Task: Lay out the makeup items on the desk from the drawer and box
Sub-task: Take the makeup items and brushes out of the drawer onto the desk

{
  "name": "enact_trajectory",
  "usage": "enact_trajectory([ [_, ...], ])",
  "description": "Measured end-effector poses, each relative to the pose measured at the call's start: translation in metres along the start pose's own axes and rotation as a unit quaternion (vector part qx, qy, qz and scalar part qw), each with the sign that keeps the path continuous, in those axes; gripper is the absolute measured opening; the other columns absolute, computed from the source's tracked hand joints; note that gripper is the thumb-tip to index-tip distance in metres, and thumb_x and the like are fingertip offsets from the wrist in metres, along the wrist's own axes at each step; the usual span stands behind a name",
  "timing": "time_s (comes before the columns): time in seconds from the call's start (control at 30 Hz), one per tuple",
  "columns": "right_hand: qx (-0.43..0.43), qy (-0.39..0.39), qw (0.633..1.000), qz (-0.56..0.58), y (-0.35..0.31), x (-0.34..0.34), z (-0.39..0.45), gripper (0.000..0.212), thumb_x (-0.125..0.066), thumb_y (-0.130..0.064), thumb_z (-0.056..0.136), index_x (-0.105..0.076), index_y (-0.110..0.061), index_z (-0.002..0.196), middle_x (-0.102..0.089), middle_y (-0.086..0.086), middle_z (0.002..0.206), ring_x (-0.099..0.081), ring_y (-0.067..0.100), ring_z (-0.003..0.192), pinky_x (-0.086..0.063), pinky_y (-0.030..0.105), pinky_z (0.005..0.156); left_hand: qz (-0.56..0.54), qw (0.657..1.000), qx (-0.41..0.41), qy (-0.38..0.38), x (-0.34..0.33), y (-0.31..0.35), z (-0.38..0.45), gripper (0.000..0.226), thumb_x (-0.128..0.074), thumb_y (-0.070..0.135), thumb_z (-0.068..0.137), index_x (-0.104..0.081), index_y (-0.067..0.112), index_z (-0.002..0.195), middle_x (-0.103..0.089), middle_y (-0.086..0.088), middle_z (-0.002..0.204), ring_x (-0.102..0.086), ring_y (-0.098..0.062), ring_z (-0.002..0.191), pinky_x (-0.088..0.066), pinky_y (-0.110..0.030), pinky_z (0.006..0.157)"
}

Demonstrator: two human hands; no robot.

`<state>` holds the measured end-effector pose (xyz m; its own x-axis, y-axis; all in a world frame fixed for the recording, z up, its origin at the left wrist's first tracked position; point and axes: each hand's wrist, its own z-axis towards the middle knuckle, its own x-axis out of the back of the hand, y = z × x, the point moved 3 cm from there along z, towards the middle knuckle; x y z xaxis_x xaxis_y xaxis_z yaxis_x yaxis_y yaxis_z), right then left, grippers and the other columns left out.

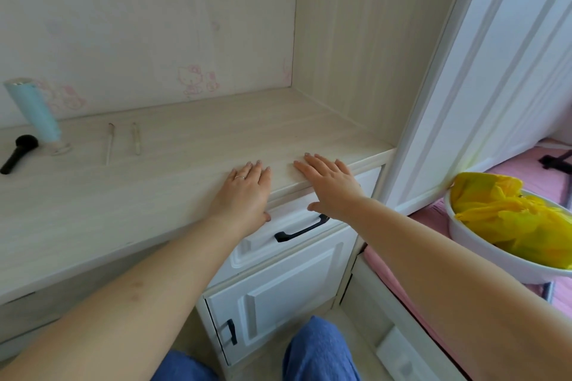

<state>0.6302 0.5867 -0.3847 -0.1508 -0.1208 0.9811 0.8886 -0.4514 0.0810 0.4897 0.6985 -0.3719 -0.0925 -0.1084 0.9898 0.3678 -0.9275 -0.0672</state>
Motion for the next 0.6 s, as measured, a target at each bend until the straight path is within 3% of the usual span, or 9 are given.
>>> enact_trajectory([
  [0.13,0.008,-0.075,0.994,0.075,0.009,0.015,0.003,0.093,-0.066,-0.056,0.075,-0.014,-0.032,0.148,-0.012,-0.003,0.158,-0.011,0.019,0.145,-0.009,0.042,0.115,-0.150,0.988,0.002,0.025,0.013,-0.003,-0.003,0.078,-0.061,0.055,0.081,-0.032,0.018,0.145,-0.025,-0.005,0.156,-0.021,-0.021,0.145,-0.016,-0.035,0.116],
  [0.2,-0.007,-0.129,0.969,0.209,0.023,0.030,0.003,0.081,-0.069,-0.053,0.074,-0.030,-0.035,0.143,-0.029,-0.006,0.152,-0.027,0.017,0.139,-0.021,0.034,0.111,-0.324,0.945,0.032,0.035,0.018,-0.010,-0.008,0.062,-0.064,0.047,0.083,-0.048,0.020,0.136,-0.045,0.003,0.144,-0.037,-0.015,0.137,-0.027,-0.026,0.108],
  [0.27,-0.026,-0.124,0.921,0.369,0.034,0.044,0.018,0.069,-0.074,-0.037,0.075,-0.039,-0.039,0.135,-0.048,-0.007,0.137,-0.042,0.013,0.131,-0.032,0.029,0.106,-0.459,0.884,0.074,0.056,0.021,-0.025,0.000,0.048,-0.067,0.035,0.084,-0.055,0.018,0.128,-0.056,0.009,0.126,-0.050,-0.009,0.124,-0.034,-0.020,0.099],
  [0.33,-0.030,-0.092,0.868,0.487,0.036,0.046,0.037,0.068,-0.075,-0.020,0.076,-0.038,-0.041,0.130,-0.053,-0.006,0.128,-0.048,0.010,0.125,-0.040,0.031,0.104,-0.496,0.858,0.099,0.087,0.021,-0.042,0.018,0.041,-0.068,0.026,0.085,-0.058,0.018,0.123,-0.058,0.010,0.118,-0.055,-0.005,0.112,-0.036,-0.017,0.093],
  [0.43,-0.020,-0.083,0.816,0.572,0.023,0.036,0.070,0.076,-0.072,-0.004,0.078,-0.032,-0.038,0.133,-0.053,-0.002,0.127,-0.052,0.009,0.119,-0.046,0.025,0.096,-0.512,0.840,0.129,0.123,0.021,-0.070,0.051,0.039,-0.068,0.021,0.084,-0.058,0.018,0.121,-0.060,0.009,0.117,-0.057,-0.005,0.106,-0.040,-0.017,0.088],
  [0.6,-0.028,-0.086,0.758,0.646,-0.001,0.045,0.137,0.071,-0.066,0.011,0.077,-0.039,-0.032,0.126,-0.048,0.001,0.128,-0.052,0.015,0.116,-0.052,0.026,0.087,-0.525,0.827,0.167,0.115,0.043,-0.112,0.087,0.037,-0.067,0.019,0.085,-0.057,0.022,0.120,-0.060,0.010,0.118,-0.058,-0.005,0.107,-0.045,-0.020,0.089],
])
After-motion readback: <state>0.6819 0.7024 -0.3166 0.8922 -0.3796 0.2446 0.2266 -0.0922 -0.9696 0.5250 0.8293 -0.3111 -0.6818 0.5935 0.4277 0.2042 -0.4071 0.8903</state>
